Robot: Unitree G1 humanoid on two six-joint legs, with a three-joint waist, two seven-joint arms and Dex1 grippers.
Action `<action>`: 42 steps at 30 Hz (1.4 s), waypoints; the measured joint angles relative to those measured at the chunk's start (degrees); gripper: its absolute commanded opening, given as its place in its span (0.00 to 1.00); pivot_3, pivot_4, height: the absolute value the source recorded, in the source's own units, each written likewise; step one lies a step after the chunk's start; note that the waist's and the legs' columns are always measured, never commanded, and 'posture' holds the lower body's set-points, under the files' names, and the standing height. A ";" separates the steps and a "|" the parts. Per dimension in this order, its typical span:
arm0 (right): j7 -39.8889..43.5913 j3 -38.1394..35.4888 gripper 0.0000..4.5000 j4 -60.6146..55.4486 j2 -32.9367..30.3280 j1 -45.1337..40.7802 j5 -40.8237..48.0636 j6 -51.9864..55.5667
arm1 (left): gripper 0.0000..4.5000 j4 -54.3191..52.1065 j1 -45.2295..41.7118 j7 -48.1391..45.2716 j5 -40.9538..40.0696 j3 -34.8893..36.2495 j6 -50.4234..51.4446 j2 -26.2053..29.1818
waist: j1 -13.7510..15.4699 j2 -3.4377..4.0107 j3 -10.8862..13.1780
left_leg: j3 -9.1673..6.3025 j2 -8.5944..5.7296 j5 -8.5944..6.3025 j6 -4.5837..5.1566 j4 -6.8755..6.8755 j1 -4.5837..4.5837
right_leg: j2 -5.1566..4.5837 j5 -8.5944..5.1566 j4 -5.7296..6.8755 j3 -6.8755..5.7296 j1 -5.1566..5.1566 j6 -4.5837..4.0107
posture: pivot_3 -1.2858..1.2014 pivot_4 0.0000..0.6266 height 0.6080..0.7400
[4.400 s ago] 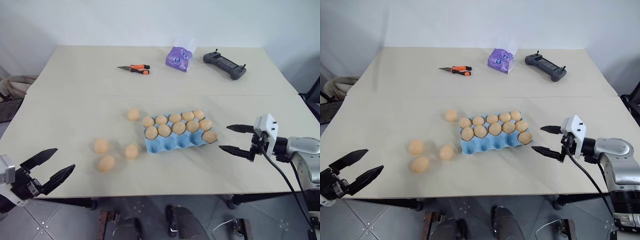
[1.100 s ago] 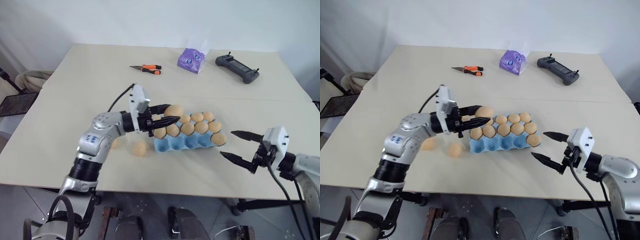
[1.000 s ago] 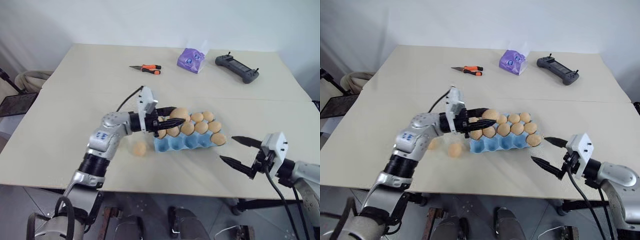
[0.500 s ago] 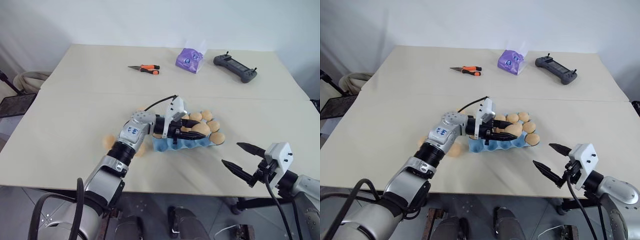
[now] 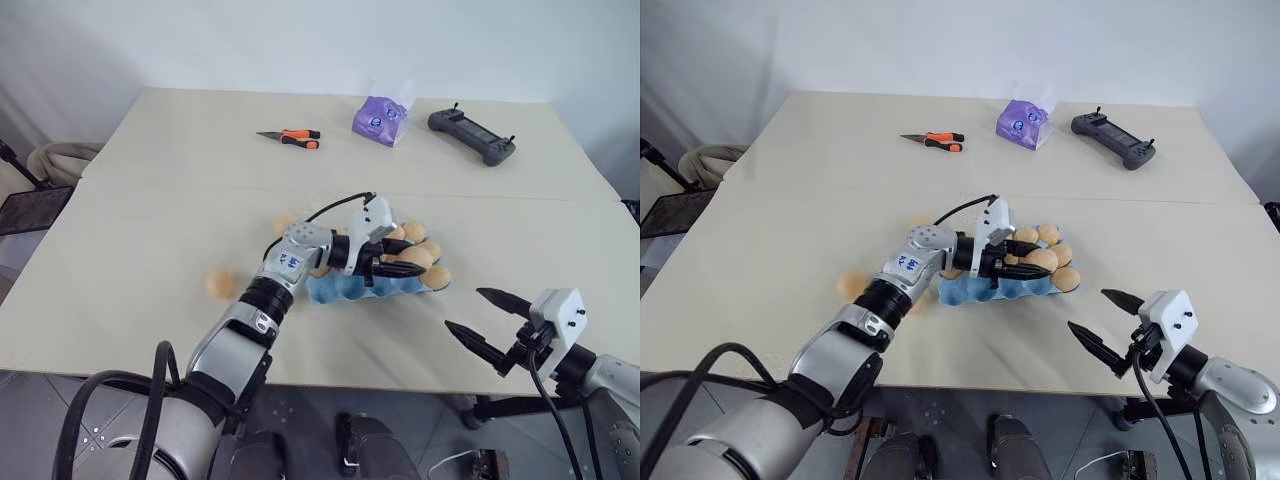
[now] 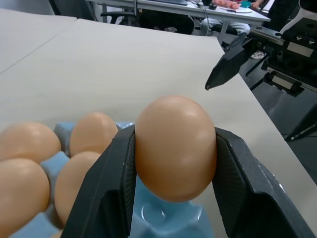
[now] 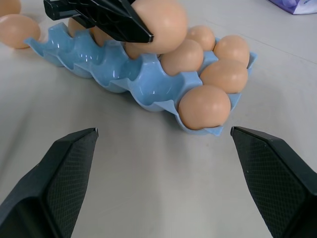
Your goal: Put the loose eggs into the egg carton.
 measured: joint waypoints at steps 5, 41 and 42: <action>-0.19 0.02 1.00 0.00 0.00 0.01 -0.13 0.00 | 0.61 1.27 -0.30 0.02 0.67 0.70 -0.44 -0.78 | 0.00 -0.01 0.01 | -0.01 0.00 0.00 0.00 -0.01 0.00 | 0.00 0.00 0.00 -0.01 0.00 0.00 | 0.52 0.24 1.00; 13.67 9.40 1.00 19.58 -5.00 -23.83 -3.26 -1.40 | 1.00 -67.50 36.55 17.90 -10.48 29.69 26.93 30.20 | -0.16 0.06 -0.01 | 0.06 0.15 0.14 -0.15 0.02 0.18 | -0.10 -0.01 0.35 0.07 0.02 -0.04 | 0.52 0.24 1.00; 14.15 9.53 1.00 20.30 -5.00 -24.26 -3.48 -1.68 | 1.00 -68.00 38.24 19.15 -10.49 31.46 26.94 30.43 | -0.10 0.06 -0.01 | 0.07 0.15 0.14 -0.15 0.02 0.18 | -0.11 -0.01 0.35 0.06 0.02 -0.04 | 0.52 0.24 1.00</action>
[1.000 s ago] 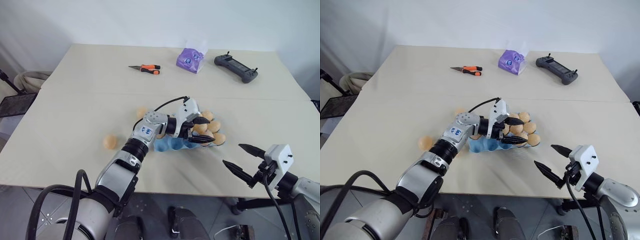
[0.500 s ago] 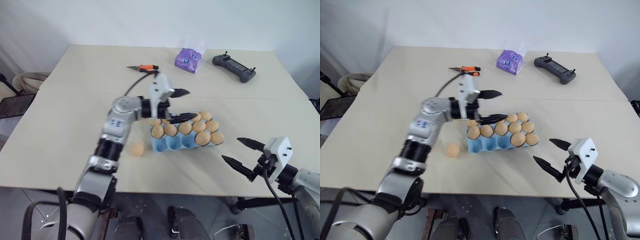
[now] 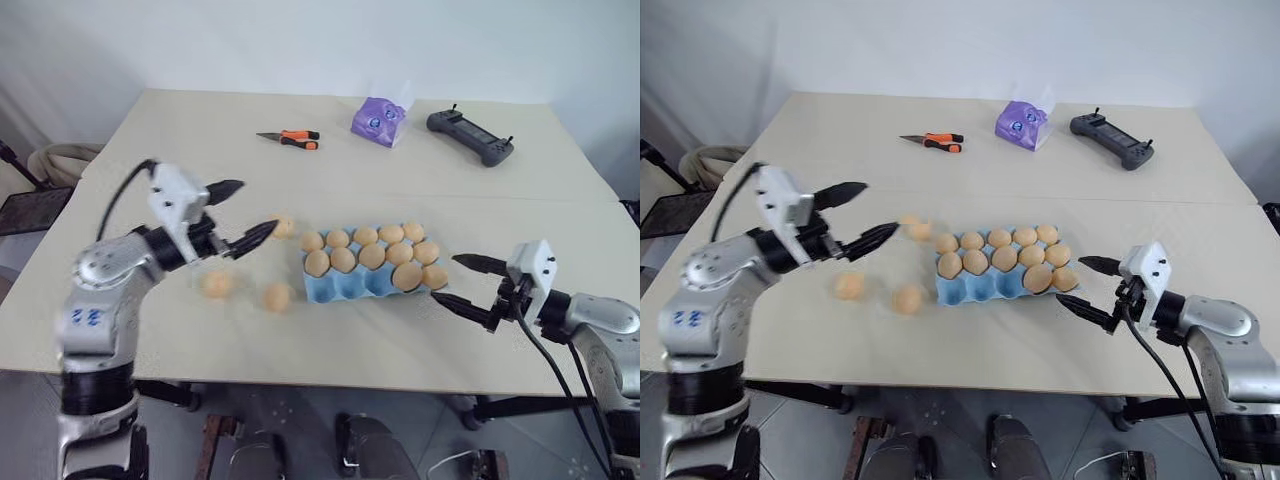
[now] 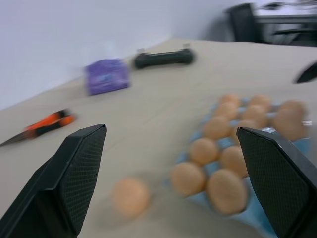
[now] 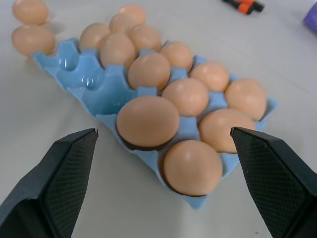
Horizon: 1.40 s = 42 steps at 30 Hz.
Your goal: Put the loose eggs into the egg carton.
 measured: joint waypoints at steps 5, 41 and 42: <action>1.62 1.05 1.00 1.54 -0.02 -2.29 -0.41 -0.73 | 1.00 -4.77 10.05 4.59 -1.13 7.45 -0.16 0.18 | -0.03 -0.01 0.00 | 0.05 -0.01 -0.04 0.02 -0.03 0.01 | -0.10 0.01 -0.07 -0.02 0.00 -0.01 | 0.52 0.24 1.00; 1.82 2.61 1.00 2.59 0.06 -3.79 -2.02 -0.22 | 1.00 12.36 17.73 8.49 -0.42 -2.48 -13.94 -4.75 | -0.07 -0.03 -0.03 | 0.24 0.13 -0.09 0.07 -0.22 -0.02 | -0.04 0.19 -0.46 -0.07 -0.07 -0.24 | 0.52 0.24 1.00; 1.77 2.61 1.00 2.56 0.06 -3.77 -2.02 -0.22 | 1.00 12.63 17.47 8.57 -0.43 -2.97 -12.74 -4.44 | -0.07 -0.03 -0.03 | 0.24 0.13 -0.09 0.07 -0.22 -0.02 | -0.04 0.19 -0.46 -0.07 -0.07 -0.24 | 0.52 0.24 1.00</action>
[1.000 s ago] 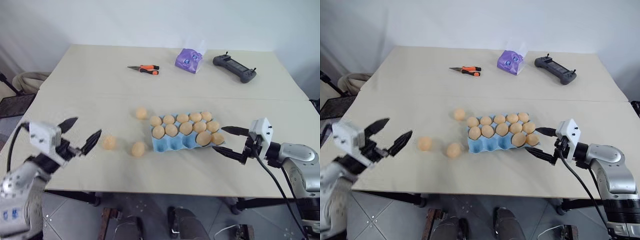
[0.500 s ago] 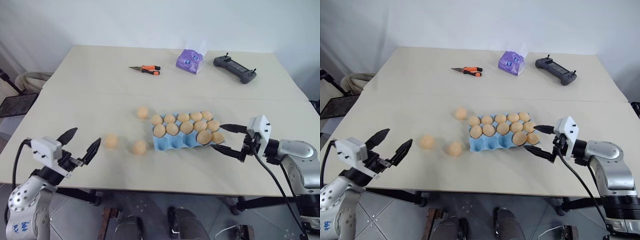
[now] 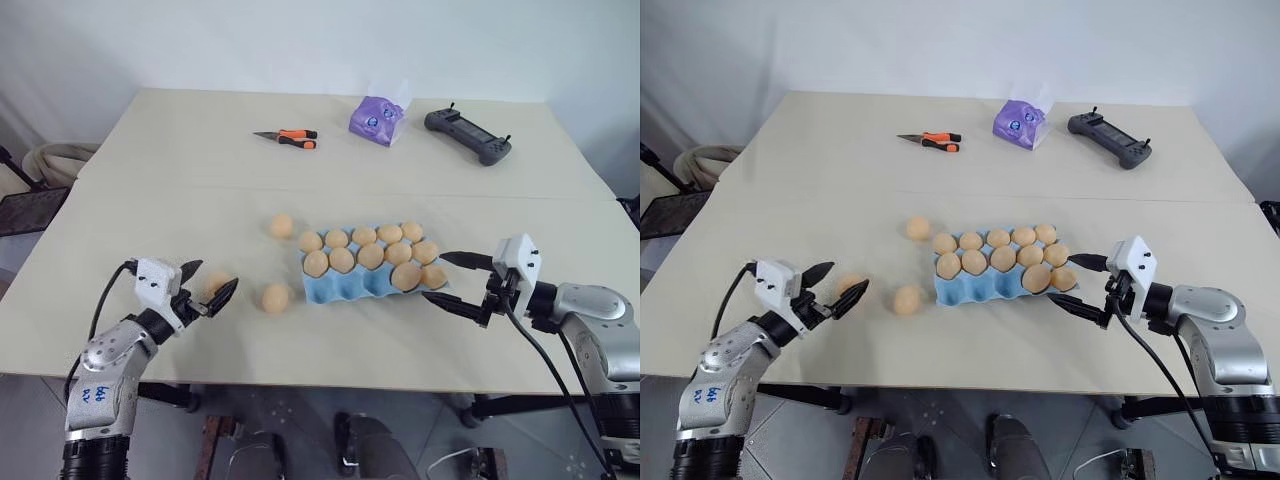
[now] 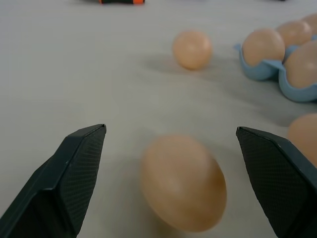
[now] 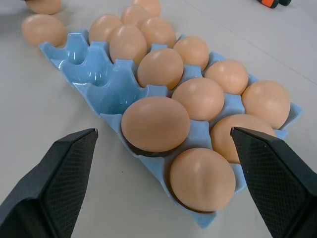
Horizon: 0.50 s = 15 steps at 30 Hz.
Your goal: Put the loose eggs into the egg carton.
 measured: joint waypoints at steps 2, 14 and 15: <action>-0.13 -0.04 1.00 -0.01 0.00 0.07 0.00 0.00 | 1.00 0.23 -0.03 0.12 -0.02 -0.66 2.33 0.46 | -0.01 0.00 0.00 | 0.00 0.00 0.00 0.00 0.00 0.00 | 0.00 0.00 0.00 0.00 0.00 0.00 | 0.52 0.24 1.00; -0.96 -0.18 1.00 -0.02 0.00 0.68 -0.01 -0.04 | 0.51 0.16 -1.15 0.36 -0.25 -2.07 7.01 1.67 | 0.05 0.00 0.00 | 0.00 -0.02 -0.02 -0.03 0.00 0.01 | -0.04 0.00 0.01 0.00 0.00 -0.01 | 0.52 0.24 1.00; -0.97 -0.18 1.00 -0.01 0.00 0.68 -0.01 -0.05 | 0.51 0.16 -1.16 0.12 -0.25 -2.14 6.67 1.69 | 0.06 0.00 0.00 | -0.01 -0.01 -0.02 -0.03 0.00 0.00 | -0.04 -0.01 0.00 0.00 0.00 -0.01 | 0.52 0.24 1.00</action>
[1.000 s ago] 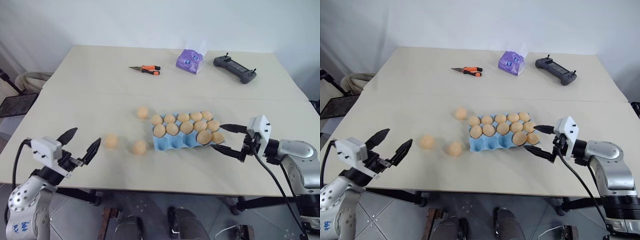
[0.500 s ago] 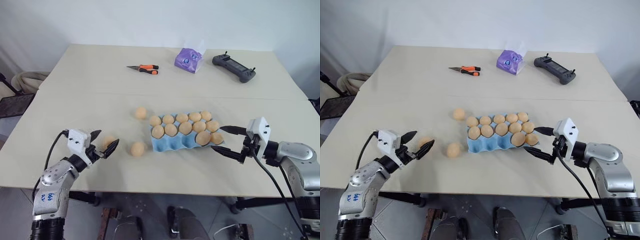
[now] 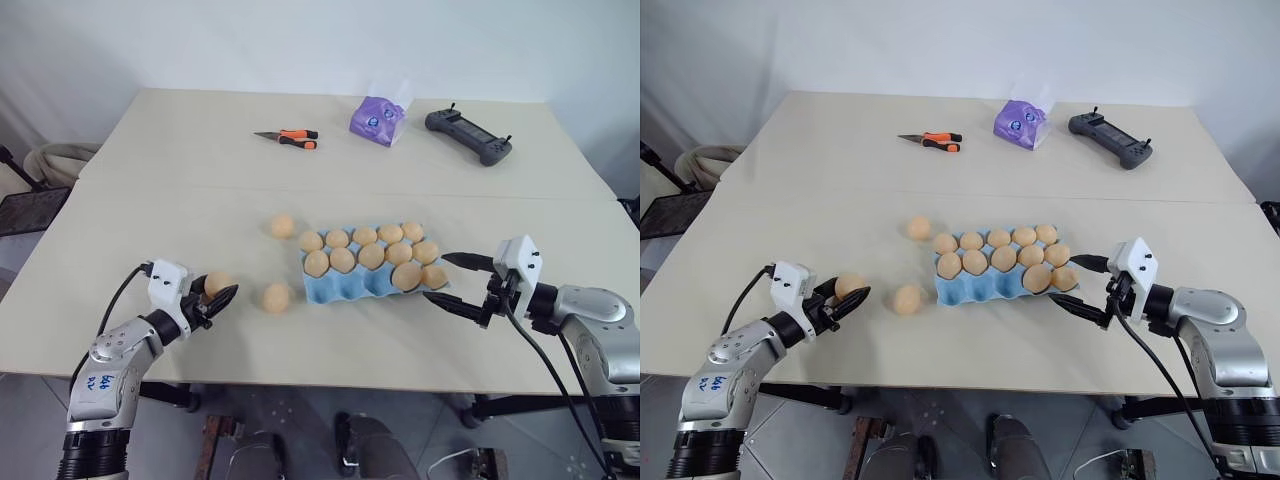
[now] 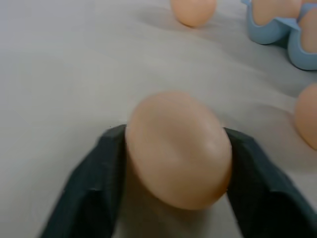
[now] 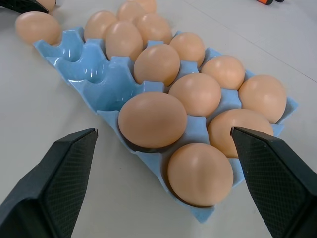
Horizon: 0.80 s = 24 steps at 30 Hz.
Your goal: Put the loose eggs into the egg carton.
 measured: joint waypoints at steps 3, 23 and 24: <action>-0.01 0.00 1.00 0.00 0.00 0.01 0.00 -0.04 | 0.51 0.00 -0.65 -0.88 -0.01 -0.12 -0.88 0.49 | 0.02 0.00 0.00 | -0.01 0.00 0.00 0.00 0.00 0.00 | 0.00 0.00 0.00 -0.01 0.00 0.00 | 0.52 0.24 1.00; -3.41 -1.80 1.00 -2.78 0.22 5.11 0.03 -0.54 | 0.51 4.25 -30.52 -18.04 -5.67 -17.28 5.78 1.08 | 0.06 0.00 0.00 | 0.05 -0.08 0.10 -0.08 0.12 -0.02 | 0.10 0.04 0.10 0.05 0.00 0.09 | 0.52 0.24 1.00; -3.61 -1.89 1.00 -2.98 0.27 5.34 0.04 -0.54 | 0.51 5.38 -31.32 -18.57 -5.17 -18.14 5.02 0.23 | 0.01 0.00 0.00 | 0.05 -0.09 0.10 -0.08 0.12 0.00 | 0.12 0.04 0.12 0.07 0.01 0.08 | 0.52 0.24 1.00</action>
